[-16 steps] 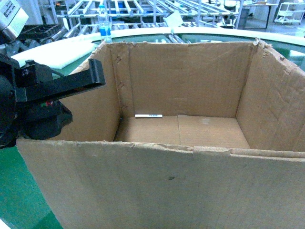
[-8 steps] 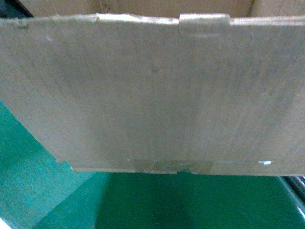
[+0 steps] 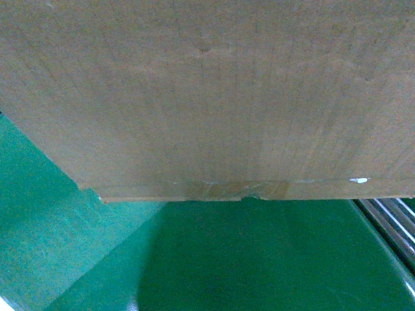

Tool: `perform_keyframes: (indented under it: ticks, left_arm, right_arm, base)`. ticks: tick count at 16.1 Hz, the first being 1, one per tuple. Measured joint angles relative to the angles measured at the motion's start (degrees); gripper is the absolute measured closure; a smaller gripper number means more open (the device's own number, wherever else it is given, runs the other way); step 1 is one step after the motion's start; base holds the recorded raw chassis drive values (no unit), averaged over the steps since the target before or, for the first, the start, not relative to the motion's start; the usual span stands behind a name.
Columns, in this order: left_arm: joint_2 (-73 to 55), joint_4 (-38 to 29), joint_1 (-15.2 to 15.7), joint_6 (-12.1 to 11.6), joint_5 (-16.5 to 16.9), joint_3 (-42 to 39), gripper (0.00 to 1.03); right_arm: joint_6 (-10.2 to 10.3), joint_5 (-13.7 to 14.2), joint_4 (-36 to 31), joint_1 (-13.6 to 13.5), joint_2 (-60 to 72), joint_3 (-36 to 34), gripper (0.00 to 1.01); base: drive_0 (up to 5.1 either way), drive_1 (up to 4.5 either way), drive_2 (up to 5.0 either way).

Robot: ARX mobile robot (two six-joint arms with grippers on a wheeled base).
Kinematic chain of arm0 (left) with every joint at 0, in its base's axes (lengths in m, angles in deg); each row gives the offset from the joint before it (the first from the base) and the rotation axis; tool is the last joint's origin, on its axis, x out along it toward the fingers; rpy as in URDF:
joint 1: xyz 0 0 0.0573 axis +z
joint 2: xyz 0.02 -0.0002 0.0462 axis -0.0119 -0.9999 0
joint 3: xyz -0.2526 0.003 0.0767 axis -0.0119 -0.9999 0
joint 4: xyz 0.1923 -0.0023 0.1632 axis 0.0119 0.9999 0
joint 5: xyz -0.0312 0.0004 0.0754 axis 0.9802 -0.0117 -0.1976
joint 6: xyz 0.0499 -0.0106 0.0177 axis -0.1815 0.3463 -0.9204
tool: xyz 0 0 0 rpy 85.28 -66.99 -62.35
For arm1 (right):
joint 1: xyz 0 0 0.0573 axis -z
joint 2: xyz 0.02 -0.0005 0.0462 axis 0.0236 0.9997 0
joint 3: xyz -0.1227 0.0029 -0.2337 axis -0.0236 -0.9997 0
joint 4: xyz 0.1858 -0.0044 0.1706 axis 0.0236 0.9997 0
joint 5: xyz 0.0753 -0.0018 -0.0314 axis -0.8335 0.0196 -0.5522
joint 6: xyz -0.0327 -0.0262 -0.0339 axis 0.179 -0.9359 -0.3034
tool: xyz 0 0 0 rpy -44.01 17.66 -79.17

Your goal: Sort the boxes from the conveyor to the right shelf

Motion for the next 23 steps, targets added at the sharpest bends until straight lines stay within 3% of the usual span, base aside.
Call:
perform_keyframes:
  ticks: [20, 23]
  left_arm:
    - [-0.35, 0.0, -0.04, -0.09, 0.02, -0.02, 1.0]
    - [-0.28, 0.42, -0.04, -0.09, 0.0, -0.02, 1.0]
  right_arm:
    - [0.2, -0.04, -0.07, 0.02, 0.09, -0.09, 0.99]
    - [0.22, -0.02, 0.22, 0.02, 0.07, -0.13, 0.99]
  base:
    - [0.0, 0.0, 0.0]
    - [-3.1, -1.76, 5.0]
